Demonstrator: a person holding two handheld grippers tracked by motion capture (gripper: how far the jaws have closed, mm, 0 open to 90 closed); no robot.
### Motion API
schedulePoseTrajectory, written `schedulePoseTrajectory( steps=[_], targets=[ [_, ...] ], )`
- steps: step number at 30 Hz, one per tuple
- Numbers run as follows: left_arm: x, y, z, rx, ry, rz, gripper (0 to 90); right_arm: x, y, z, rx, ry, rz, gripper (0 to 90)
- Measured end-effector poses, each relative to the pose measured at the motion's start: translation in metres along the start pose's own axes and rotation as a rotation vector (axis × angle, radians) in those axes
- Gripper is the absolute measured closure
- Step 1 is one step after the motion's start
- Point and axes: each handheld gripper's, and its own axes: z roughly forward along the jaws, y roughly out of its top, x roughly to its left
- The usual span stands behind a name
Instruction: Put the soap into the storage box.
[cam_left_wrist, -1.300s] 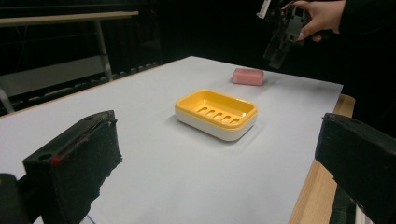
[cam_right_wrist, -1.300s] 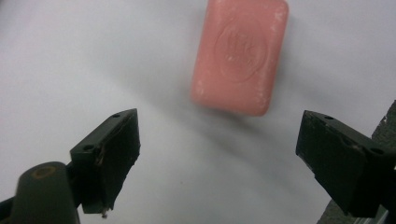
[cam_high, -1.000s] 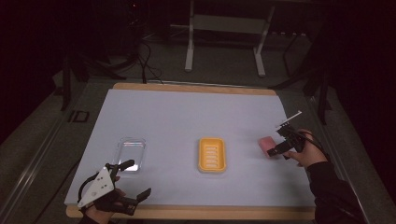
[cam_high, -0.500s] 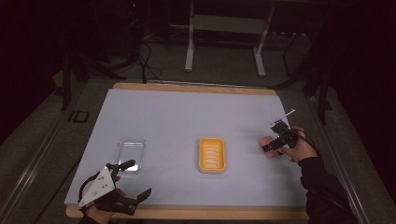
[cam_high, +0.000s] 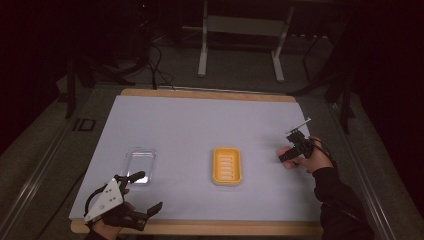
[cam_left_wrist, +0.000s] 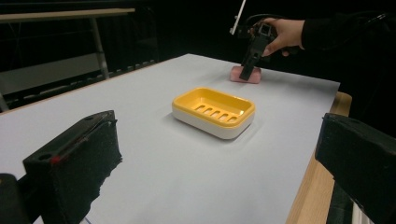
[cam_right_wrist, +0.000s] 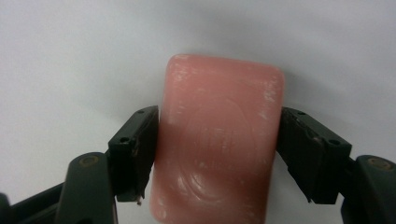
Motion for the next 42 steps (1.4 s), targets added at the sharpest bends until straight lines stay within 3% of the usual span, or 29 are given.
schedulePoseTrajectory(
  steps=[8, 10, 14, 21, 24, 27, 42],
  targets=[
    [0.000, 0.000, 0.000, 0.001, 0.000, -0.002, 0.3, 0.004, 0.001, 0.006, 0.031, -0.024, -0.022, 34.5],
    [0.000, 0.000, 0.001, 0.005, -0.001, 0.000, 0.3, 0.005, 0.002, 0.006, 0.037, -0.029, 0.009, 35.1],
    [0.000, 0.000, 0.001, 0.006, 0.001, 0.000, 0.3, 0.006, 0.003, 0.006, 0.044, -0.031, 0.020, 35.5],
    [0.000, 0.000, 0.001, 0.007, 0.004, -0.003, 0.3, 0.009, 0.004, 0.004, 0.067, -0.063, 0.118, 37.2],
    [0.000, 0.000, 0.001, 0.000, 0.005, -0.005, 0.3, 0.009, 0.005, -0.002, 0.075, -0.069, 0.187, 37.3],
    [0.000, 0.000, 0.000, -0.004, 0.011, -0.002, 0.3, 0.009, 0.005, -0.008, 0.086, -0.093, 0.223, 37.3],
    [0.002, 0.002, 0.006, 0.015, 0.057, 0.002, 0.3, 0.034, 0.003, -0.021, 0.108, -0.083, 0.245, 37.4]
  ],
)
